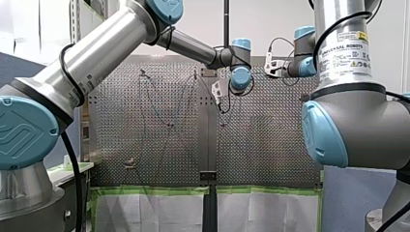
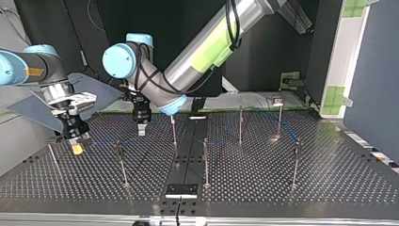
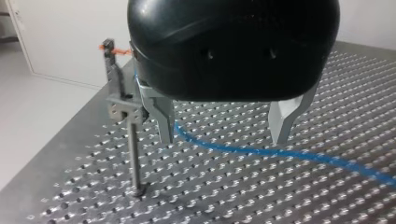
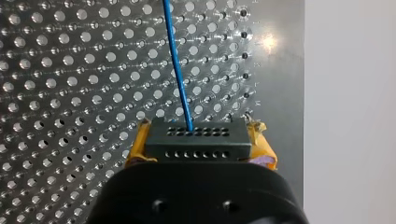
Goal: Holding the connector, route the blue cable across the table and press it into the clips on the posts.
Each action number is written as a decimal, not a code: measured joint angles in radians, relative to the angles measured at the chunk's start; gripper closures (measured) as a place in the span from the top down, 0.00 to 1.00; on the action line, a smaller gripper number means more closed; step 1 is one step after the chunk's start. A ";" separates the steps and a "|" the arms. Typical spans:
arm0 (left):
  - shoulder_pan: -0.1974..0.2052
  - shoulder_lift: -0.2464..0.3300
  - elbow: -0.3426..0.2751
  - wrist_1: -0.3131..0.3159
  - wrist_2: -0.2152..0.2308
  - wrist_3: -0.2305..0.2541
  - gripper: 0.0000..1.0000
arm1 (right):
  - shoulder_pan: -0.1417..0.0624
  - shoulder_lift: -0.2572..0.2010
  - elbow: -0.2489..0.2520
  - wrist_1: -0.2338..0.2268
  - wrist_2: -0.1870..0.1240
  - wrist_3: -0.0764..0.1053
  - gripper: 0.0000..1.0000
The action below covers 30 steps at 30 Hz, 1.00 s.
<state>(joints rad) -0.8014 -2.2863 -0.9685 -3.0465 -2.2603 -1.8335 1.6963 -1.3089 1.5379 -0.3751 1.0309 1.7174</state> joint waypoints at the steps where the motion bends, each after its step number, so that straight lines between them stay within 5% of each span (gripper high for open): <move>1: -0.005 0.000 -0.003 -0.010 -0.008 -0.003 1.00 | 0.000 0.000 0.000 0.000 0.000 0.000 0.00; 9: -0.035 0.028 -0.048 -0.040 -0.037 -0.021 1.00 | -0.002 0.000 0.000 0.001 0.000 -0.003 0.00; 21: -0.078 0.122 -0.143 0.048 -0.025 -0.020 1.00 | -0.005 -0.001 0.000 0.004 0.000 -0.004 0.00; 30: -0.080 0.199 -0.219 0.125 0.001 -0.071 1.00 | -0.005 -0.001 0.000 0.005 0.000 -0.004 0.00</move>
<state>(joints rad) -0.8812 -2.0875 -1.1880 -2.9215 -2.2589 -1.9043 1.6909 -1.3094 1.5379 -0.3699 1.0309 1.7137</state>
